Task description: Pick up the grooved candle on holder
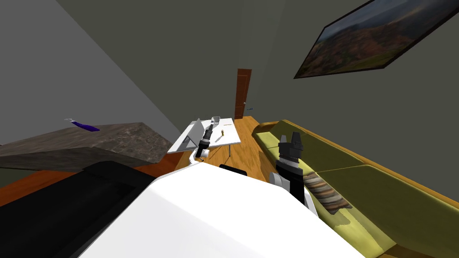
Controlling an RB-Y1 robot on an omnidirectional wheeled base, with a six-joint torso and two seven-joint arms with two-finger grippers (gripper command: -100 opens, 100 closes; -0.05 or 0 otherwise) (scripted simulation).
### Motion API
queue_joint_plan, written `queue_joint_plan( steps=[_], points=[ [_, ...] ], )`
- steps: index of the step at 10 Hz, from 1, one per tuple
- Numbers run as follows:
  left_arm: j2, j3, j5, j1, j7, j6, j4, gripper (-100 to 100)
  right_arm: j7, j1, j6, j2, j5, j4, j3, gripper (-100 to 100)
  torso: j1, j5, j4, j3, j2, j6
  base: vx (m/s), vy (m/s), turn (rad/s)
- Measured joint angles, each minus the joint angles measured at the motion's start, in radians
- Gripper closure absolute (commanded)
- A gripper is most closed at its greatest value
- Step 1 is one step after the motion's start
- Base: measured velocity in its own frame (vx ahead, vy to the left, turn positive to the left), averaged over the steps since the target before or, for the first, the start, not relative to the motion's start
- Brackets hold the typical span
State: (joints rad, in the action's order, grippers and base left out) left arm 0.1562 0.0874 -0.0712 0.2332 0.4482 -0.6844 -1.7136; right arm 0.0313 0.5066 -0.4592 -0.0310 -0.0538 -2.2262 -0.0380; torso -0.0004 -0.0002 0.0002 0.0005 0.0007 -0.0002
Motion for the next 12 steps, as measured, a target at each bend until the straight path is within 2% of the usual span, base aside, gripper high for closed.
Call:
queue_joint_plan(
  steps=[2, 7, 11, 12],
  points=[
    [0.014, 0.009, -0.001, -0.012, 0.021, -0.007, 0.049, -100, 0.0, 0.0, 0.0, 0.0, 0.0, 0.0, 0.0, 0, 0.0, 0.0, 0.0, 0.0, 0.0, 0.0, -0.014, -0.018, -0.05],
    [0.028, 0.022, -0.013, -0.074, 0.091, -0.033, 0.191, -100, 0.0, 0.0, 0.0, 0.0, 0.0, 0.0, 0.0, 0, 0.0, 0.0, 0.0, 0.0, -0.001, 0.0, -0.006, -0.011, -0.047],
    [0.039, 0.033, -0.022, -0.124, 0.14, -0.063, 0.325, -100, 0.0, 0.0, 0.0, 0.0, 0.0, 0.0, 0.0, 0, 0.001, 0.0, 0.0, -0.001, -0.001, 0.0, 0.002, -0.006, -0.048],
    [0.045, 0.035, -0.023, -0.126, 0.146, -0.058, 0.339, -100, 0.0, 0.0, 0.0, 0.0, 0.0, 0.0, 0.0, 0, 0.001, 0.0, 0.0, -0.001, -0.001, 0.0, 0.001, -0.002, 0.011]
  ],
)
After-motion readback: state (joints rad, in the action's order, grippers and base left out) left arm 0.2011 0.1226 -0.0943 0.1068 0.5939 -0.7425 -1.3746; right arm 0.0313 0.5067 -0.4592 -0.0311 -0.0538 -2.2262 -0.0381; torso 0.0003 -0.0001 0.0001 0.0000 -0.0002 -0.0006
